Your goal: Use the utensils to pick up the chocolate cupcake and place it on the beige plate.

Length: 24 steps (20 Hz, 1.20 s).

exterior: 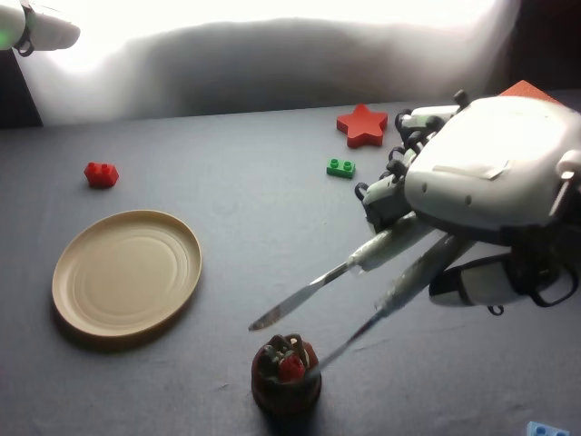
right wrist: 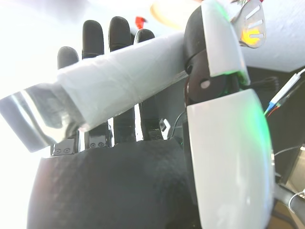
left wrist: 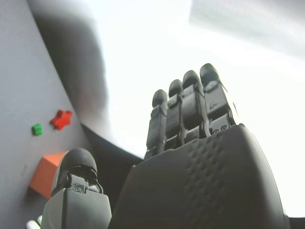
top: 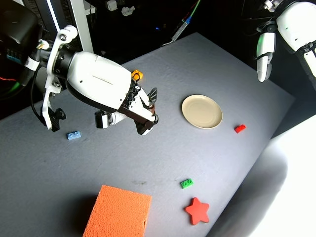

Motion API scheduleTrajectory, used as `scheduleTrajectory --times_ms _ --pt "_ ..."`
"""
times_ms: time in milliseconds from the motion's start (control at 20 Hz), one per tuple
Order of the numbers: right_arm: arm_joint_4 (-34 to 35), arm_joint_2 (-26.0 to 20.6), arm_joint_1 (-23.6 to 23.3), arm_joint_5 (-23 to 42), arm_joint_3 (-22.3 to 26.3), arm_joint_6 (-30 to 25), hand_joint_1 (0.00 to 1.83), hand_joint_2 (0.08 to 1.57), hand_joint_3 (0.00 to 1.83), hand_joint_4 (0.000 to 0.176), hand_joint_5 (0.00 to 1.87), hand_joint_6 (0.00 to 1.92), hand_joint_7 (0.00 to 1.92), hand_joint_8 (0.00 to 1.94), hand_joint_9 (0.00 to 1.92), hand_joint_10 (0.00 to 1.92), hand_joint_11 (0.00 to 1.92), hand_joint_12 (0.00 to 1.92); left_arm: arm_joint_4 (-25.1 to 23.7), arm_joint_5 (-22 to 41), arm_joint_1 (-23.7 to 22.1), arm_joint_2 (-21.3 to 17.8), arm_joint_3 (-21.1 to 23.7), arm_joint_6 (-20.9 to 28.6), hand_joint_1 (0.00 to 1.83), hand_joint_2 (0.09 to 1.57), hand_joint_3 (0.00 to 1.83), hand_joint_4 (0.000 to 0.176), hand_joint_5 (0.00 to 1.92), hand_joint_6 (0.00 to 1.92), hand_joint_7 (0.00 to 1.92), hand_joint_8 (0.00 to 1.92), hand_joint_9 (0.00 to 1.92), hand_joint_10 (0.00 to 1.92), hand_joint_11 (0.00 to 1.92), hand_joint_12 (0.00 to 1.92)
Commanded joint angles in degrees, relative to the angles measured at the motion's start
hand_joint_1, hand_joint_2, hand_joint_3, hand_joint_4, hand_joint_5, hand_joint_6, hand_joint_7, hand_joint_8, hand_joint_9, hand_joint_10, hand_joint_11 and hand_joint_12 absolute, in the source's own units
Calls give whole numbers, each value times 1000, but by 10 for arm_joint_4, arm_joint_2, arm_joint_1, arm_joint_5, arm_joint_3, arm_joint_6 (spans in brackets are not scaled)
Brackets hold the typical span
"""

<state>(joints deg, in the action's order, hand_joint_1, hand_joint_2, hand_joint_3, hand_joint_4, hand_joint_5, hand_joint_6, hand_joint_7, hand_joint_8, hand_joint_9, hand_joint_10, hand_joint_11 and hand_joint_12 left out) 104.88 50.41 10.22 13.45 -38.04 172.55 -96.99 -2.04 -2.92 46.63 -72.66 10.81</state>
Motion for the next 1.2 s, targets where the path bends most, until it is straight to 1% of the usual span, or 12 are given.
scheduleTrajectory --times_ms 0,50,100,150,250,400,450,500,750,800,1050,1150 --pt "-16 0 -5 -8 -1 0 1022 1187 0 0 676 279 789 4 598 346 97 1410 -5 -14 -5 -4 -1 -1 0 1130 0 0 113 2 86 3 62 2 0 119" --pt "-16 2 -4 -6 -1 0 1024 1181 0 0 710 181 792 2 608 321 82 1414 -5 -14 -5 -4 -1 -1 0 1128 0 0 116 3 88 3 63 3 0 124" --pt "-16 3 -4 -6 -1 0 1024 1181 0 0 710 181 792 2 608 321 82 1414 -5 -14 -5 -4 -1 -1 0 1128 0 0 116 3 88 3 63 3 0 124" --pt "-16 4 -4 -6 -1 0 1029 1169 0 0 703 88 776 0 613 293 81 1421 -5 -14 -5 -4 -1 -1 0 1129 0 0 140 4 115 5 89 7 0 175" --pt "-16 5 -4 -3 -1 0 1037 1156 0 0 704 74 780 2 622 290 92 1420 -5 -14 -5 -4 -1 -1 0 1130 0 0 146 3 119 2 96 6 0 217" --pt "-16 5 -5 -2 -1 0 1031 1139 0 0 680 55 726 0 586 267 86 1422 -5 -14 -5 -4 -1 -1 0 1131 0 0 123 0 99 1 79 1 0 174" --pt "-16 5 -4 -2 -1 0 1034 1136 0 0 684 53 746 9 606 272 85 1421 -5 -14 -5 -4 -1 -1 0 1130 0 0 143 2 123 2 98 3 0 240" --pt "-16 6 -3 -2 -1 0 1025 1143 0 0 683 49 735 4 588 263 76 1421 -5 -14 -5 -4 -1 -1 0 1131 0 0 87 3 65 2 47 2 0 98" --pt "-16 14 6 3 -1 0 1019 1134 0 0 667 34 711 0 596 264 93 1438 -5 -14 -5 -3 -2 -1 0 1138 2 0 105 6 80 4 52 3 0 114" --pt "-16 19 8 7 -1 0 1019 1140 0 0 709 40 740 8 613 258 99 1423 -5 -14 -5 -2 -2 -1 0 1136 0 0 91 2 63 2 42 2 0 82" --pt "-16 46 18 11 -17 0 1011 1163 3 0 707 26 729 1 593 240 49 1440 -6 -14 -5 -3 -2 -1 0 1121 0 0 104 1 76 0 54 1 0 121" --pt "-16 58 28 14 -30 0 1024 1138 0 0 713 23 724 1 596 237 74 1428 -6 -15 -5 -3 -1 -1 0 1126 0 0 116 6 85 3 63 5 0 122"
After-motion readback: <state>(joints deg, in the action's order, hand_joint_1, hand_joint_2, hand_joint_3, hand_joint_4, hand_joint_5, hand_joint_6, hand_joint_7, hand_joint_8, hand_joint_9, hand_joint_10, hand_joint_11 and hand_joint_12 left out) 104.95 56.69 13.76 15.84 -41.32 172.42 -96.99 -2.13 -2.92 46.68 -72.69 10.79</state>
